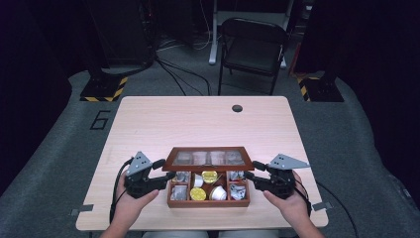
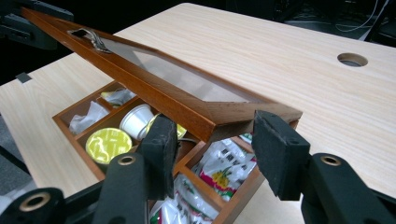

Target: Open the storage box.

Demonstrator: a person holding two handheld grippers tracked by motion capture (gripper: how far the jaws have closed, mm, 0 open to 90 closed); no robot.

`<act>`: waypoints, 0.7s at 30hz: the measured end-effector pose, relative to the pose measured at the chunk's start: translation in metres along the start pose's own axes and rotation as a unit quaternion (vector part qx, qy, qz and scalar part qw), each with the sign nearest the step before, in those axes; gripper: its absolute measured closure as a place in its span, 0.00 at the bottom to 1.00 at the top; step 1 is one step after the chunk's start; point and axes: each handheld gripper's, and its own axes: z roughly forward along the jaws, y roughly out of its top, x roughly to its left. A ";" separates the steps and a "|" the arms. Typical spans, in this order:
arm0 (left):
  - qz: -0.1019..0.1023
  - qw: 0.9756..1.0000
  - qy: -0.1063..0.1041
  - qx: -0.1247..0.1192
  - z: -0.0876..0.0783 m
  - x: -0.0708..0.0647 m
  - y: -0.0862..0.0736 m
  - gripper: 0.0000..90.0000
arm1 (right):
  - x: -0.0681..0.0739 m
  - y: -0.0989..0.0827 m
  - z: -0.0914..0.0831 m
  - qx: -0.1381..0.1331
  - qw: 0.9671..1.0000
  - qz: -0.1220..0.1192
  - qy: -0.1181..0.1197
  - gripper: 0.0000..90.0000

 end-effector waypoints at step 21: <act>-0.026 0.999 0.014 -0.025 0.021 0.017 0.012 0.47 | -0.023 0.013 0.026 -0.015 0.999 0.036 -0.014 0.58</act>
